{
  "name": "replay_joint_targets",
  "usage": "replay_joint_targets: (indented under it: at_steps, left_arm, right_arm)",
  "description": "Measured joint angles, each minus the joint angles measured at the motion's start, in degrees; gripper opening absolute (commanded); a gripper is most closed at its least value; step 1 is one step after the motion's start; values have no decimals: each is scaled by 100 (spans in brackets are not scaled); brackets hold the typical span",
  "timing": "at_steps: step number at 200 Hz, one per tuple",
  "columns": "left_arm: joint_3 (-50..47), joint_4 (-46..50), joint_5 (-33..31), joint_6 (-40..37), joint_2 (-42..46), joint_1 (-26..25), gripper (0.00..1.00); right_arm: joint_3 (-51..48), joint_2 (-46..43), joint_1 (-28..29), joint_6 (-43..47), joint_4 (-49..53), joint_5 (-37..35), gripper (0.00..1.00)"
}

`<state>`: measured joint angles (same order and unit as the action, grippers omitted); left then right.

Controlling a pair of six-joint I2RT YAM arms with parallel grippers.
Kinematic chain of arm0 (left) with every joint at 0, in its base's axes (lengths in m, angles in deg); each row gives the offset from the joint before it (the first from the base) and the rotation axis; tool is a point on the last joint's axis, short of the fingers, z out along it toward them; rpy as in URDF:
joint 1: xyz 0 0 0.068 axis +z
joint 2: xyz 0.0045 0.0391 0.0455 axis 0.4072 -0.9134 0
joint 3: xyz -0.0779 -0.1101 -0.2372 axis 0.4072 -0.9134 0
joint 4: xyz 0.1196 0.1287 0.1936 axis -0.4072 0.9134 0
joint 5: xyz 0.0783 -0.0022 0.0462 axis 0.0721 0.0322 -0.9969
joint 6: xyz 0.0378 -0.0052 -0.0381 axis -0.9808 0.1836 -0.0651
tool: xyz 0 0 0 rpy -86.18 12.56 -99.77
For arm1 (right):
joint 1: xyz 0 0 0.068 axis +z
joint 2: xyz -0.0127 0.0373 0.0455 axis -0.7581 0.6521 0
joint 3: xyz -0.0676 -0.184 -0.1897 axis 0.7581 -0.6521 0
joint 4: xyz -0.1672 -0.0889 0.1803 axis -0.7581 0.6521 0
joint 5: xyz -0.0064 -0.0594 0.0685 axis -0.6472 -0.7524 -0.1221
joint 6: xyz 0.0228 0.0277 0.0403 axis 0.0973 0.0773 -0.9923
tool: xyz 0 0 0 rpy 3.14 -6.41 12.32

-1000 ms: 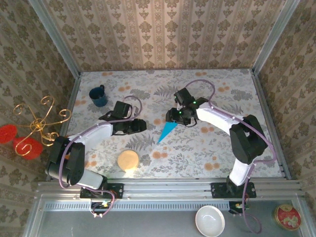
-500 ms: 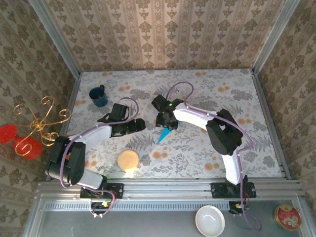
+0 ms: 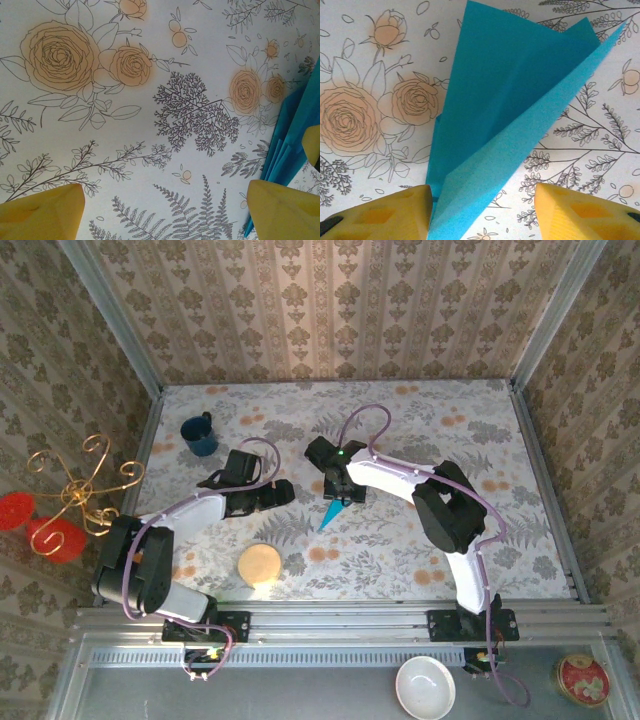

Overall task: Fold a paper plane with a square sheet of paper (pick it up from the middle)
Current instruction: Move the paper plane to the top-center of the table.

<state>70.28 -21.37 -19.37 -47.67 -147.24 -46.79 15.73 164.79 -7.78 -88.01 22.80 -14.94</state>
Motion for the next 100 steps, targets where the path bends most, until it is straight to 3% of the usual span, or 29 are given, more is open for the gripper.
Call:
replay_joint_targets:
  at_steps: [100]
  left_arm:
    - [0,-26,0,2,-37,0,88]
  right_arm:
    - [-101,-55,0,-295,55,-372,42]
